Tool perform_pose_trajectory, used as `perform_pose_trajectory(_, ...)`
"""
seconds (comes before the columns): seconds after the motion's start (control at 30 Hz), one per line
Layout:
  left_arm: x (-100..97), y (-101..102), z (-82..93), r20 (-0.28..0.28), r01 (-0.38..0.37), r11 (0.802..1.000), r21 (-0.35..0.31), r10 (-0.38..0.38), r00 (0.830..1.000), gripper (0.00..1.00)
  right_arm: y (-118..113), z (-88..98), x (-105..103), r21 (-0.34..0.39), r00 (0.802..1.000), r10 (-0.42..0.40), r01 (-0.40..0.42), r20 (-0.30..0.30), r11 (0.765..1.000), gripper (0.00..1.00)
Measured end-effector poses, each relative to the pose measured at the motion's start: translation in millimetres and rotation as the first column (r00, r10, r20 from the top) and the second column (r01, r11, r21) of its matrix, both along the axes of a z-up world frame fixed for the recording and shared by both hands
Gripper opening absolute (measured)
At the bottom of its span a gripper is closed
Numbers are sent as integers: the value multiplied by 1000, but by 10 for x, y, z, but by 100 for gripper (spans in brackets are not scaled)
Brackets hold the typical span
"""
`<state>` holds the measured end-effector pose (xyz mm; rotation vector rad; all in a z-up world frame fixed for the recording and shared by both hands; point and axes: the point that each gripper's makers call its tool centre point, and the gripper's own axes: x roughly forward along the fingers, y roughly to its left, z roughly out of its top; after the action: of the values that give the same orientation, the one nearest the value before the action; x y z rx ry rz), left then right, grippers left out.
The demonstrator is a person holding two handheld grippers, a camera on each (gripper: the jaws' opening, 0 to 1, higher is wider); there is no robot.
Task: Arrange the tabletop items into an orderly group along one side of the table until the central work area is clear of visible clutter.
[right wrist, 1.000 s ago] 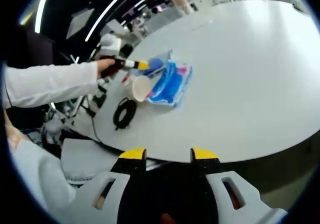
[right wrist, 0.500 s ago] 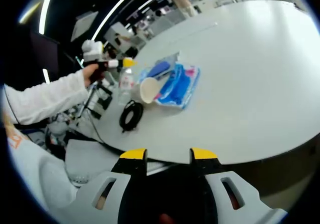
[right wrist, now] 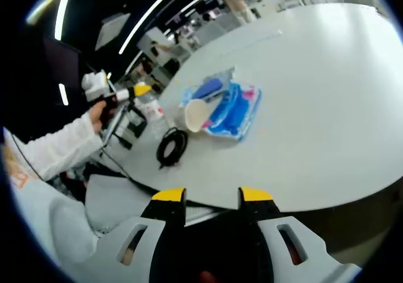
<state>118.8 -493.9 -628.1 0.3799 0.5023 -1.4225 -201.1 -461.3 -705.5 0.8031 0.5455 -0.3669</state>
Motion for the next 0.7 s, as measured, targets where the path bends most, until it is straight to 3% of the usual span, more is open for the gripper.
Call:
perform_pose_trajectory(0.27,92,135,24,-16,-54,998,-34,53,998,21,20,-15,74,20,1000,4,-5,9,1000,30)
perform_pose_trajectory(0.53,196,201,33,10,-76,997,-32,76,997,20,26,-17,97,28,1000,2,-2,14,1000,30)
perform_pose_trajectory(0.7,338,171,143,-13,-117,991,-69,117,993,20,-2,-28,70,45,999,-30,29,23,999,30)
